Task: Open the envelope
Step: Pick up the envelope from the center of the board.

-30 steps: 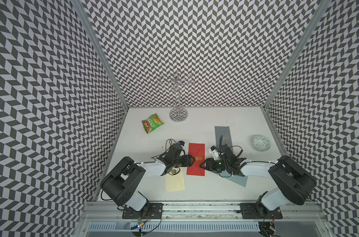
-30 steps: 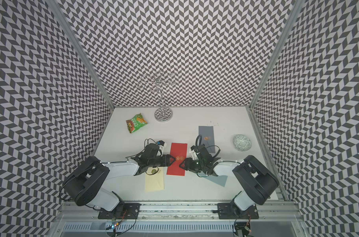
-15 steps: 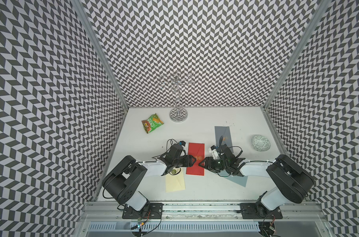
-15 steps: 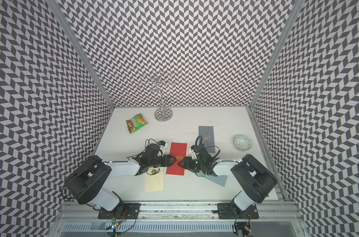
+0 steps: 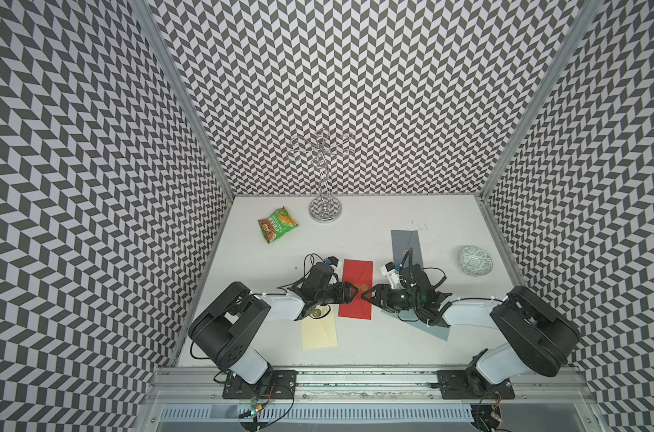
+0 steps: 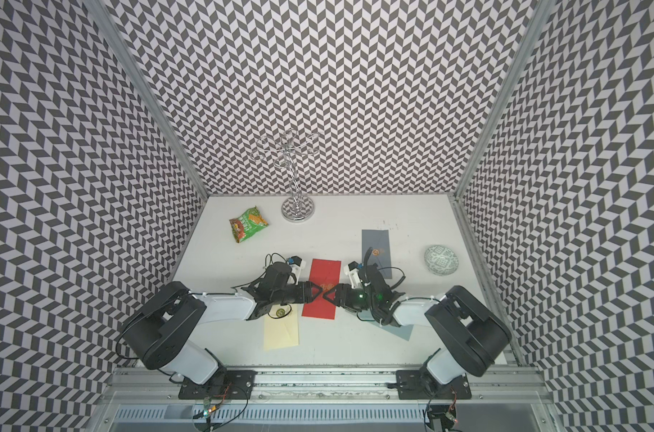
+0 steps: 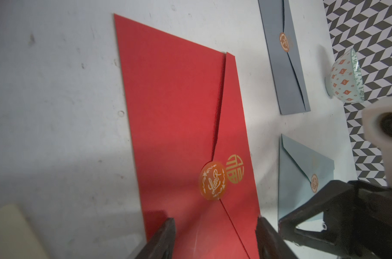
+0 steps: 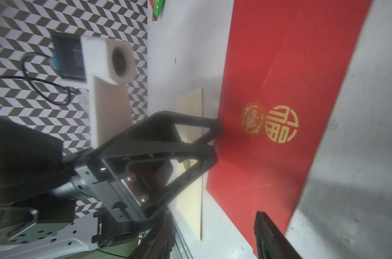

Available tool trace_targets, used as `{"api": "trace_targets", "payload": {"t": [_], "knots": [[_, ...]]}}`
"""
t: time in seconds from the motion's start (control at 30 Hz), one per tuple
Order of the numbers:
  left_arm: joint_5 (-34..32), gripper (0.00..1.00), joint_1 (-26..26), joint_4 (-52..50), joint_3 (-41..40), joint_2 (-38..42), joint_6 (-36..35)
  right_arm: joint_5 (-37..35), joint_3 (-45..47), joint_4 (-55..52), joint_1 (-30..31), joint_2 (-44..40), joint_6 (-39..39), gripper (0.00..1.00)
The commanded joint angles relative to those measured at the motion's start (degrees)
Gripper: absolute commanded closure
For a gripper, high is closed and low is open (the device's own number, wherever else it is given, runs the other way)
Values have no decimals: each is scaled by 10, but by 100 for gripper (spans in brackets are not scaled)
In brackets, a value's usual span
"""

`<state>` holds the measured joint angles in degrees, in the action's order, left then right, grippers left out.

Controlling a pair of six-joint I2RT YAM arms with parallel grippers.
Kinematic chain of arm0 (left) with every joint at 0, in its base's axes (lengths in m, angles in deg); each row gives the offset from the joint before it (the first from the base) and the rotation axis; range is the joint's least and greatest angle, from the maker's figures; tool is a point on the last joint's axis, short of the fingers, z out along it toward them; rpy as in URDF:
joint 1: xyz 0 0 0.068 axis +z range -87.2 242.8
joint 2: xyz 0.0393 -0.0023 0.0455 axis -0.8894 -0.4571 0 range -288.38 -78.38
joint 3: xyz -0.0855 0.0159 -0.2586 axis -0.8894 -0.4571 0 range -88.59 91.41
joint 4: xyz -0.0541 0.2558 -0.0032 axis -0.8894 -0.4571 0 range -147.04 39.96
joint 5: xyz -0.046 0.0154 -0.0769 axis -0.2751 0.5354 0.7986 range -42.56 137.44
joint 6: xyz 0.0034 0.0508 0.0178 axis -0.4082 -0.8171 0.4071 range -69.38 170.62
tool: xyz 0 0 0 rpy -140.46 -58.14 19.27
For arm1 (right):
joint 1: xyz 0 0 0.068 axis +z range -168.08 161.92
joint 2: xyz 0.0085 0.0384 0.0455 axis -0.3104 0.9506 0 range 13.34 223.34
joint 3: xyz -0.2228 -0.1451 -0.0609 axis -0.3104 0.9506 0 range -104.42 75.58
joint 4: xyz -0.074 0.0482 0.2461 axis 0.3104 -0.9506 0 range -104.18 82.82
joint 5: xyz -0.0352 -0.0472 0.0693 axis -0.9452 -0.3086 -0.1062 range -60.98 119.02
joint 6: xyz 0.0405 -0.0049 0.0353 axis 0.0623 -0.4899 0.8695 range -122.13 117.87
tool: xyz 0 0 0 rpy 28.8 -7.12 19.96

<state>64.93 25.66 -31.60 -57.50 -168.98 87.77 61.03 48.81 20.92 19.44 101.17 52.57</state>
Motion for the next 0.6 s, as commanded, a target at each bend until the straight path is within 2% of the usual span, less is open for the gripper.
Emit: {"api": "trace_targets", "payload": {"t": [0.0, 0.23, 0.4, 0.57], "knots": [[5, 39, -4, -17, -14, -17, 1, 22, 13, 87, -7, -3, 30, 40], [0, 37, -3, -16, -11, 20, -4, -22, 8, 2, -23, -4, 25, 40], [-40, 32, -2, -47, 2, 61, -17, -36, -2, -41, -24, -5, 13, 40], [-56, 31, 10, -91, 35, 34, -33, -35, -12, -65, -23, 17, 10, 39]]}}
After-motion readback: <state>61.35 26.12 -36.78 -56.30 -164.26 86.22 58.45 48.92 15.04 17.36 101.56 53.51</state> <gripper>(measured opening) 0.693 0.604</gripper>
